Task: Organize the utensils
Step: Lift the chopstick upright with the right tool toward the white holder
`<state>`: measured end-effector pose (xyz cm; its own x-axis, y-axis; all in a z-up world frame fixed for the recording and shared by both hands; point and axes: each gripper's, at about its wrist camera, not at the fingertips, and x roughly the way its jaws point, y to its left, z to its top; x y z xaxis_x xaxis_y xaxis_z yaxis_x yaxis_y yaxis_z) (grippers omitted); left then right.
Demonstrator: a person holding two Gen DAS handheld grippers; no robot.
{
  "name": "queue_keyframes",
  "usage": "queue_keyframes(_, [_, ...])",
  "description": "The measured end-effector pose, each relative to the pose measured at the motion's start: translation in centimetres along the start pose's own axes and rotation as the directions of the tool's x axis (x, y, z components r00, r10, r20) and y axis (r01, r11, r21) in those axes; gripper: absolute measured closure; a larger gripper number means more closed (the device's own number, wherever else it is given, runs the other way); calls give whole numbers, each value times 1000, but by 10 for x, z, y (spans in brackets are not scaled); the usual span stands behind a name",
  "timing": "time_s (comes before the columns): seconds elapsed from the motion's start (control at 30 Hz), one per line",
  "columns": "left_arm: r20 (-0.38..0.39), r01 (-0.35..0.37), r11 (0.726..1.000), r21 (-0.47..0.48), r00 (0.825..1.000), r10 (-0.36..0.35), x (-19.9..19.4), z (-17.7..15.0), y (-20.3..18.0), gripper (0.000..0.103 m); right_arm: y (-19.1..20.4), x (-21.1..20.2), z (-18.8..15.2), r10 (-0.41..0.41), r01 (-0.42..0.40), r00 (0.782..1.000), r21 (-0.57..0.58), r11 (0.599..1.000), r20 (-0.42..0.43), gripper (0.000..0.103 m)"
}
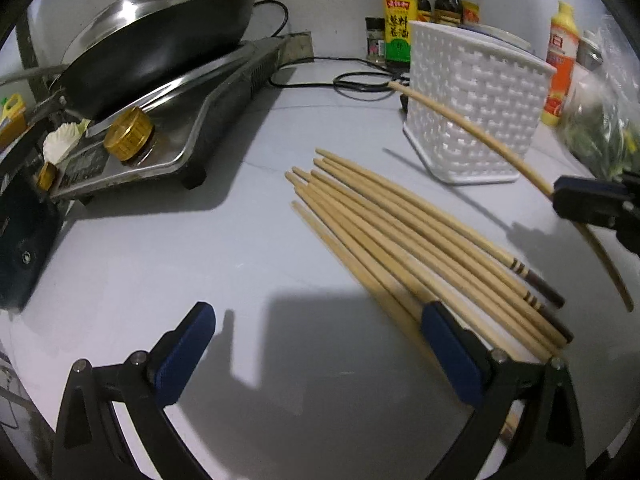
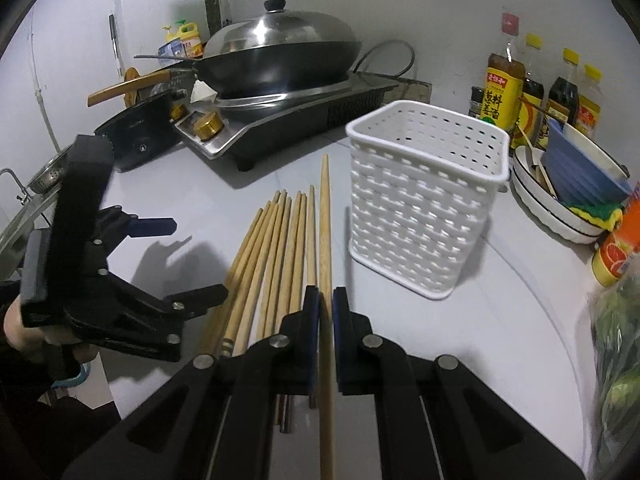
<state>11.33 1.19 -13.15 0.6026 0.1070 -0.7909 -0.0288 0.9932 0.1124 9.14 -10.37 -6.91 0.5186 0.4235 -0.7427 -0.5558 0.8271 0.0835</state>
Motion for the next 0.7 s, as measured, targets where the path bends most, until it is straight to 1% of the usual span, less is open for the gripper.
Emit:
queue_keyframes(0.17, [-25,-51,999,19,998,51,2,-1,5,0,-5,-2,-5,11,-11,1000,13,1000,14,97])
queue_keyframes(0.3, [-41,-64,998,2,997,64,1,-5,12,0,-4,-3,-5,23,-23,999,7,1000,25,97])
queue_keyframes(0.33, [-45,-65,998,-6,997,64,1,-5,14,0,-4,-3,-4,26,-26,999,4,1000,29,97])
queue_keyframes(0.37, [-54,-51,998,-25,997,49,2,-5,17,0,-4,-3,-4,29,-29,999,1,1000,32,97])
queue_keyframes(0.43, [-60,-18,999,-39,998,16,4,-5,21,5,-3,-5,-2,31,-31,999,1,1000,38,97])
queue_keyframes(0.47, [-60,-16,999,-34,998,14,4,-4,21,6,-2,-6,-1,33,-33,999,0,999,42,97])
queue_keyframes(0.53, [-58,-2,1000,-22,998,0,3,-2,20,18,-1,-9,1,34,-34,998,-3,999,51,97])
queue_keyframes(0.57, [-59,17,1000,-18,998,-18,3,-1,19,21,0,-11,2,35,-34,998,-4,999,57,97])
queue_keyframes(0.6, [-63,39,999,-19,997,-40,3,0,20,30,0,-14,3,34,-34,997,-6,999,65,97])
queue_keyframes(0.63, [-66,59,998,-24,996,-61,3,1,20,41,0,-17,4,33,-33,997,-5,999,75,97])
queue_keyframes(0.67, [-69,81,996,-29,994,-83,2,1,20,47,-1,-20,5,32,-32,996,-2,1000,84,97])
queue_keyframes(0.7, [-71,96,995,-30,993,-98,1,1,19,60,-2,-24,5,28,-29,995,1,1000,94,97])
